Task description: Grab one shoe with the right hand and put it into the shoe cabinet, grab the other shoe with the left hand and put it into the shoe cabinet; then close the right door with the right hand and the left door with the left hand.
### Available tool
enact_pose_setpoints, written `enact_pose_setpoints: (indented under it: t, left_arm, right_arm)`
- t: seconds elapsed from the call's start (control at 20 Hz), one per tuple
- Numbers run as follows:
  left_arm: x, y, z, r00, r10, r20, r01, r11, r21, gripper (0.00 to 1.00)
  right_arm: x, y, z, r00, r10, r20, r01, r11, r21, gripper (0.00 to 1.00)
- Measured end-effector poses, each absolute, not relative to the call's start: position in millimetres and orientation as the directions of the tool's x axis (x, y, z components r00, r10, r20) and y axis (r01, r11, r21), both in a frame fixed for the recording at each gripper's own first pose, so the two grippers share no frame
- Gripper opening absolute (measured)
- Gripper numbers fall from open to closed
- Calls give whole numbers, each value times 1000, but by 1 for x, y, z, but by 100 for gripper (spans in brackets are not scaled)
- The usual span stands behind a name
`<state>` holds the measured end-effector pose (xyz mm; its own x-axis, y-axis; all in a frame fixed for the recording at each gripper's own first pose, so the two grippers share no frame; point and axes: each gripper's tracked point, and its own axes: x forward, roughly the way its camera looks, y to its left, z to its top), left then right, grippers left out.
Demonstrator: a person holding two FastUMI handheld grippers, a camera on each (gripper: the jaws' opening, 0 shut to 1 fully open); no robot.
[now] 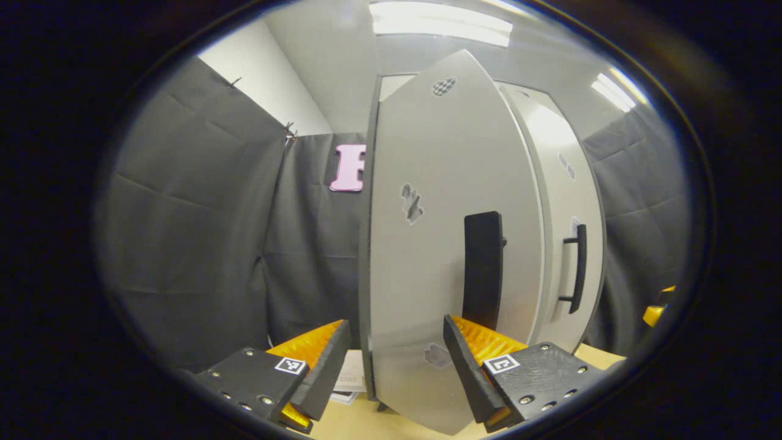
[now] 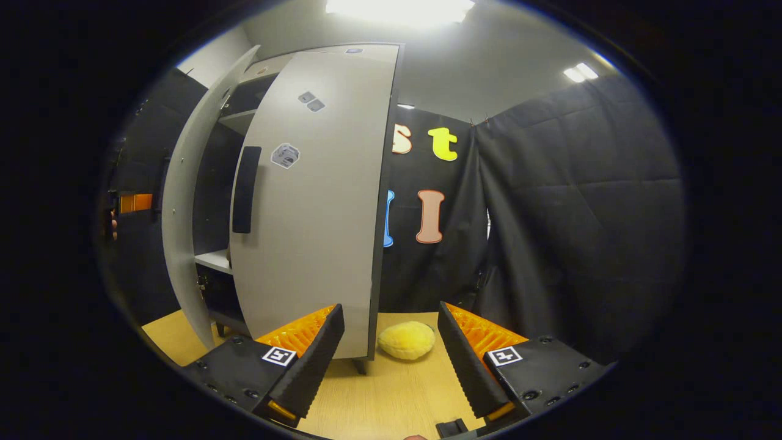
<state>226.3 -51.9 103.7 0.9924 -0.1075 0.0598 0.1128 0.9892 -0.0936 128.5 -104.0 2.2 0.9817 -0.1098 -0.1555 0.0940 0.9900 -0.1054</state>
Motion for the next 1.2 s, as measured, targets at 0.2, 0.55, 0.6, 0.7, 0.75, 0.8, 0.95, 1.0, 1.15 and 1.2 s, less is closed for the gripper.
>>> enact_pose_setpoints:
  t: [0.2, 0.55, 0.6, 0.7, 0.75, 0.8, 0.95, 1.0, 1.15, 1.2]
  left_arm:
    - [240, -84, 102, 990, -129, 57, 132, 989, -65, 94]
    - [234, -88, 99, 988, -144, 58, 147, 988, -45, 94]
    - [232, -88, 101, 988, -144, 61, 147, 988, -42, 94]
    - [224, -83, 103, 987, -146, 69, 148, 989, -30, 94]
    - [218, -80, 103, 987, -146, 71, 148, 989, -24, 94]
    - [211, -77, 101, 987, -146, 70, 148, 989, -22, 94]
    - [177, -63, 93, 988, -141, 63, 143, 989, -29, 94]
    - [170, -59, 92, 988, -139, 60, 141, 989, -32, 94]
    - [150, -46, 86, 990, -128, 50, 130, 991, -34, 94]
    - [143, -43, 85, 991, -125, 49, 127, 991, -33, 94]
  right_arm:
    - [124, -102, 2, 983, -102, -153, 87, 991, -104, 98]
    - [124, -76, 8, 990, -39, -139, 30, 997, -70, 98]
    - [123, -73, 11, 991, -29, -133, 21, 998, -63, 98]
    - [121, -68, 15, 993, -12, -121, 6, 999, -49, 98]
    - [120, -66, 18, 993, -4, -115, -1, 999, -45, 98]
    - [118, -65, 20, 994, 0, -109, -5, 999, -45, 98]
    - [114, -62, 25, 995, 13, -99, -17, 999, -38, 96]
    - [112, -61, 27, 995, 19, -96, -22, 999, -36, 96]
    - [106, -59, 32, 996, 26, -89, -30, 999, -36, 98]
    - [107, -59, 36, 996, 30, -86, -33, 999, -36, 98]
